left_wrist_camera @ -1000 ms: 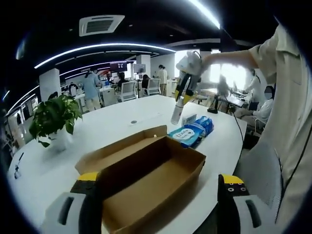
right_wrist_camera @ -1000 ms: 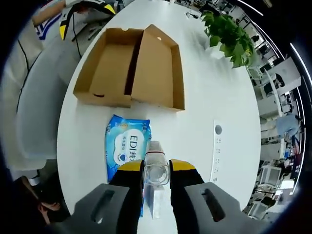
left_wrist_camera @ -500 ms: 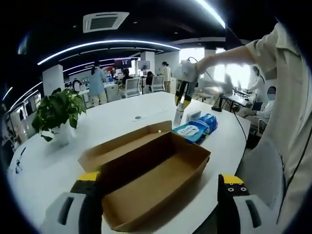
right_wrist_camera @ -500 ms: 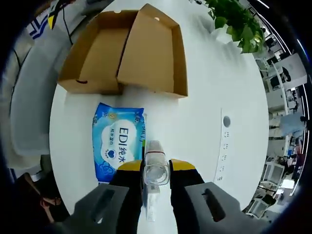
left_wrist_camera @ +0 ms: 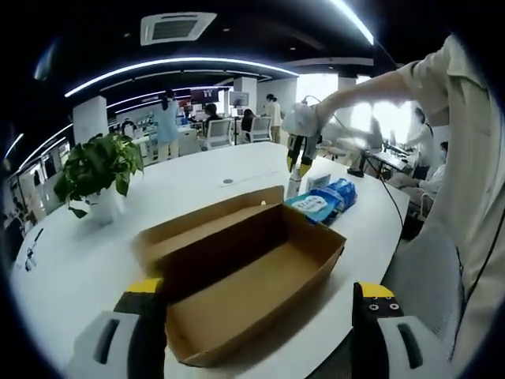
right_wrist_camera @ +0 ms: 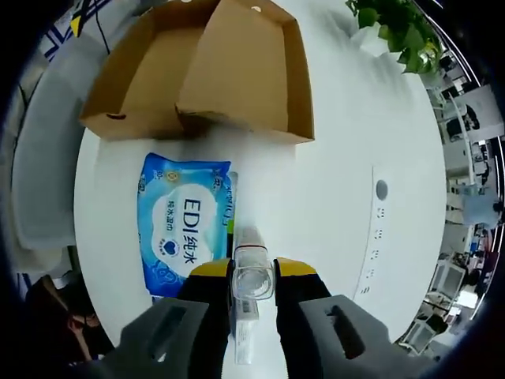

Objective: Operate the shoe box by opening the lid, removing the specified soft item, and placing it in the target area until the item is outside and the box remains undamaged.

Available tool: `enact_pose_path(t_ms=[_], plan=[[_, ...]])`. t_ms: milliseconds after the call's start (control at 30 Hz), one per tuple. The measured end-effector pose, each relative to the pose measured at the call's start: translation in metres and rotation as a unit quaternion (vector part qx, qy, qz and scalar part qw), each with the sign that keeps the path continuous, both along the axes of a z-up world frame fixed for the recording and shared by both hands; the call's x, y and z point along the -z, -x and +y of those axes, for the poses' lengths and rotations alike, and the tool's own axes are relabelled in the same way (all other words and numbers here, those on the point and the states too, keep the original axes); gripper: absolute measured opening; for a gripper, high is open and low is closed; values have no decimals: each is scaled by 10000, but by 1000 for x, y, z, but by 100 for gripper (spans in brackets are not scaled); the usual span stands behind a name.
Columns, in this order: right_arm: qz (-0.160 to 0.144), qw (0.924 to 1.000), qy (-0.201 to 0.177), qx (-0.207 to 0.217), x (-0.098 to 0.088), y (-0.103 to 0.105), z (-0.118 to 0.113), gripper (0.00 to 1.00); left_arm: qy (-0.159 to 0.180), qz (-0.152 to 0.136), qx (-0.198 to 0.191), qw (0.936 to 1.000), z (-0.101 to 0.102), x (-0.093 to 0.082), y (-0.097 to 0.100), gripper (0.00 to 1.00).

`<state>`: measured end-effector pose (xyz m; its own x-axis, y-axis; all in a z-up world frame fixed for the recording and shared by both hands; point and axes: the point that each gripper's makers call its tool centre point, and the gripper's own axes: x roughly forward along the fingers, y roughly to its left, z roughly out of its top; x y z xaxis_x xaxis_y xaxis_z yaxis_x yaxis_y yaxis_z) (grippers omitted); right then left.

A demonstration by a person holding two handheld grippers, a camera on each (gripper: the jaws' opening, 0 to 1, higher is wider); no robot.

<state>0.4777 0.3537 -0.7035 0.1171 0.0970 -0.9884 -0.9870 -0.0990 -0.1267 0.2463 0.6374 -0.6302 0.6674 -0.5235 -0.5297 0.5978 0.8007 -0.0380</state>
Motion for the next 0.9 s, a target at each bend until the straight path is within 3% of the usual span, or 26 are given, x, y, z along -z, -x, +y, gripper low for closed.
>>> enact_pose_path(t_ms=[333, 900], plan=[[233, 9996, 8, 137, 0, 1, 2, 18, -21, 38, -42, 10000, 5, 3, -2, 100], [68, 9999, -99, 46, -1, -8, 5, 22, -88, 167, -181, 9997, 11, 11, -2, 98]])
